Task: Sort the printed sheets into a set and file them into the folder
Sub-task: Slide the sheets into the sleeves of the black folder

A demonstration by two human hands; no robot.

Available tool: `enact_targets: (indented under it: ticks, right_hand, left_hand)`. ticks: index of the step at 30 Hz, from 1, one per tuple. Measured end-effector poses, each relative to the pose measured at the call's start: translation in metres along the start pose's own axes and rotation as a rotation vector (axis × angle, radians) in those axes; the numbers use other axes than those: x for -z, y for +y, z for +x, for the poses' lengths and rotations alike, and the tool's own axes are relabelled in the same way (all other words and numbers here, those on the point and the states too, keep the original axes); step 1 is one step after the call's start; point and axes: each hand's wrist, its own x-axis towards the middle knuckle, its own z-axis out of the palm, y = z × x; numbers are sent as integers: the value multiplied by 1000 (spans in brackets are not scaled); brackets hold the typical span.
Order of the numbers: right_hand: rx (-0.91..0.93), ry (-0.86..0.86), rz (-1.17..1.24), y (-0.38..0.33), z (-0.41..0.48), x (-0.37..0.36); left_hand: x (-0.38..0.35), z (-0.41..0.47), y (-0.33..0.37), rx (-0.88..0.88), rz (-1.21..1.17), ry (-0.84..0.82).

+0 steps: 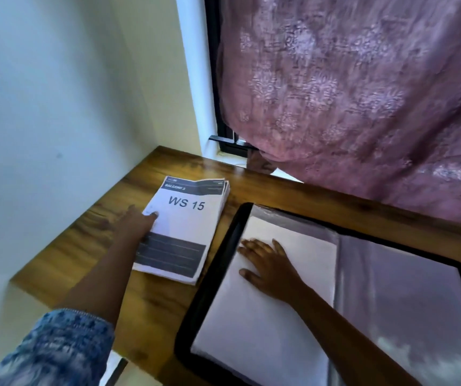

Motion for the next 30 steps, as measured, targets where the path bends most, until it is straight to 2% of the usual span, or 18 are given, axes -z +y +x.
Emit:
enact_targets:
  ticks: [3,6,9,12,17,20,21,23,25,30]
  right_hand:
    - [-6,-19,-38,1,3,-5]
    - [-2,-14,-47,0,7,-9]
    - [8,-14,-47,-4,11,-10]
    - [21,5,-48,-8,16,-12]
    - [30,37,-39,-17,29,-20]
    - [-34,-25,49,-29,43,-8]
    - [-113,-48,172,-33,49,1]
    - [-323,-81,713,-48,63,35]
    - [-407,-47,1201,-56,75,64]
    - [-362,203,1633,-50,67,108]
  left_hand:
    - [2,22,6,-6,-44,-54]
    - [-1,53,0,51,-65,-192]
    - [9,46,11,76,-88,-336]
    - [26,40,16,-43,-133,-428]
    - [62,35,16,-267,-256,-298]
    - [98,26,35,-379,-404,-179]
    - [110,24,44,-410,-443,-172]
    - [132,11,63,-465,-489,-190]
    - [144,-2,80,-505,-533,-254]
    - [124,-45,111,-519,-603,-402]
